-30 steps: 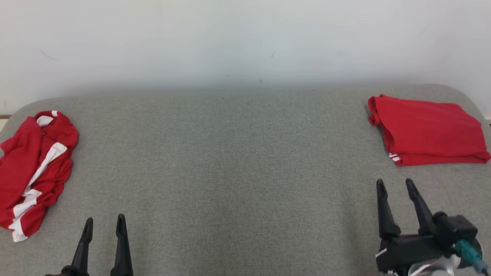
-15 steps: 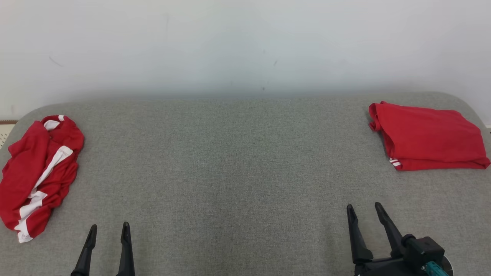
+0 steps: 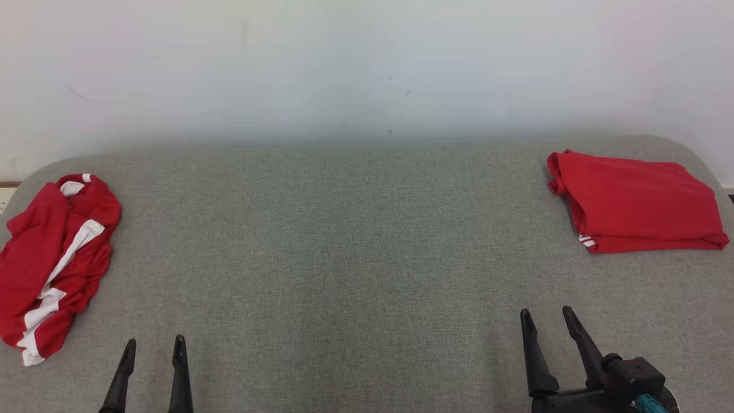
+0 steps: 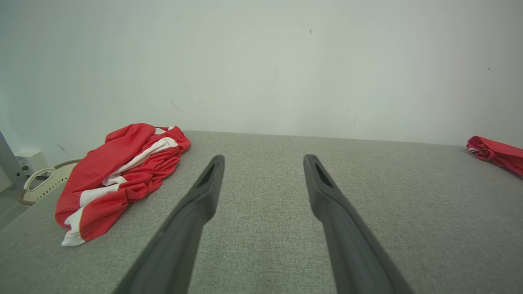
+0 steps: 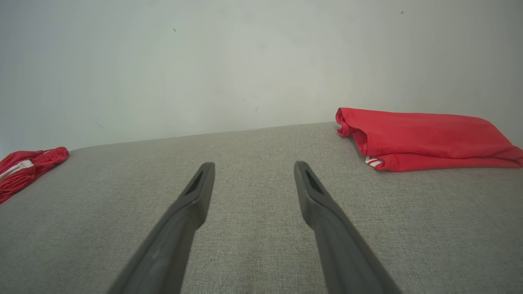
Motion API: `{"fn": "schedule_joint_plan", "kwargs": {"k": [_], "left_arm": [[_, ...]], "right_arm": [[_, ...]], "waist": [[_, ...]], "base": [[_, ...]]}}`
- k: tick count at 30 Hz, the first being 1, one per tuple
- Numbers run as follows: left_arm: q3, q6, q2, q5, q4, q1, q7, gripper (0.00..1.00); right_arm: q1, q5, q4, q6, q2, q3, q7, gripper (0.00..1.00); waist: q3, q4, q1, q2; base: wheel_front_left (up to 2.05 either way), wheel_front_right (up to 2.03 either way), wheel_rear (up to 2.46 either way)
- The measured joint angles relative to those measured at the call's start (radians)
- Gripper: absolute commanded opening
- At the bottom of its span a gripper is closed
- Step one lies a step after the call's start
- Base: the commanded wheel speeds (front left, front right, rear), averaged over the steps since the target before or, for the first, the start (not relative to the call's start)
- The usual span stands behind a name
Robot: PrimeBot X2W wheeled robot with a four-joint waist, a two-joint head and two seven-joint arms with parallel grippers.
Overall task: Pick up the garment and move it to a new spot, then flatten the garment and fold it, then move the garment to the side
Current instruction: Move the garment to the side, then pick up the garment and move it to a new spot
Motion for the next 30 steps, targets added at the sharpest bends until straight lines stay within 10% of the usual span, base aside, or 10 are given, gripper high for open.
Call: {"fn": "schedule_joint_plan", "kwargs": {"k": [30], "left_arm": [[0.03,-0.009,-0.005,-0.022,0.02,0.0,0.0,1.0]], "right_arm": [[0.006,0.004,0.027,0.0,0.016,-0.001,0.0,1.0]], "waist": [[-0.008,0.152,0.0,0.0]], "base": [[0.0,0.0,0.0]]}}
